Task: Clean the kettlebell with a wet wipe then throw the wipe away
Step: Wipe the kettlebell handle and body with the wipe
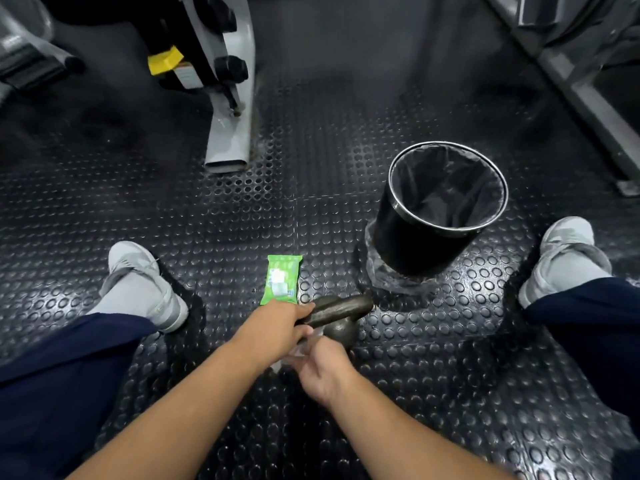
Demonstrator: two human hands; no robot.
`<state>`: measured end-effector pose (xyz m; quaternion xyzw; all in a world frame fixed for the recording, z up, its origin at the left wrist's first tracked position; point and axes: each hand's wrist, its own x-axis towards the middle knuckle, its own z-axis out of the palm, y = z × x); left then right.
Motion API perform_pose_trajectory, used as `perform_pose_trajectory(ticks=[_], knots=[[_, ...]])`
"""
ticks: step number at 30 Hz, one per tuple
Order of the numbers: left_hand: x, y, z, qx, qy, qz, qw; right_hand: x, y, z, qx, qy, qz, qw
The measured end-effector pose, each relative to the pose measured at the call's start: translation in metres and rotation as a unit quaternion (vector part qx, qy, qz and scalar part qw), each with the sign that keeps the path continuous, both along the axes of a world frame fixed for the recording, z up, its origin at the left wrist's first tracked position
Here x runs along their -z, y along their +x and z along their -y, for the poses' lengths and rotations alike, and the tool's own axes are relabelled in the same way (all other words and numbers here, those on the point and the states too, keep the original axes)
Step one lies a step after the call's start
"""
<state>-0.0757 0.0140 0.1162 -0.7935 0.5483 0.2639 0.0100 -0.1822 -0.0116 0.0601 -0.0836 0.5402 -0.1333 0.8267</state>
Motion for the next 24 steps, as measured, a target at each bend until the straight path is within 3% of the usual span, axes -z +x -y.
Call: perform_pose_trajectory(ticks=[15,22,24], knots=[[0.011,0.003,0.001,-0.028,0.034,-0.031,0.999,-0.008,-0.001,-0.014,-0.104,-0.109,0.076,0.986],[0.009,0.0,0.003,-0.033,0.043,-0.042,0.998,0.013,0.007,-0.011,-0.135,-0.149,-0.066,0.977],[0.007,0.0,0.004,-0.029,0.047,-0.04,0.998,0.01,0.011,-0.016,-0.144,-0.141,-0.048,0.978]])
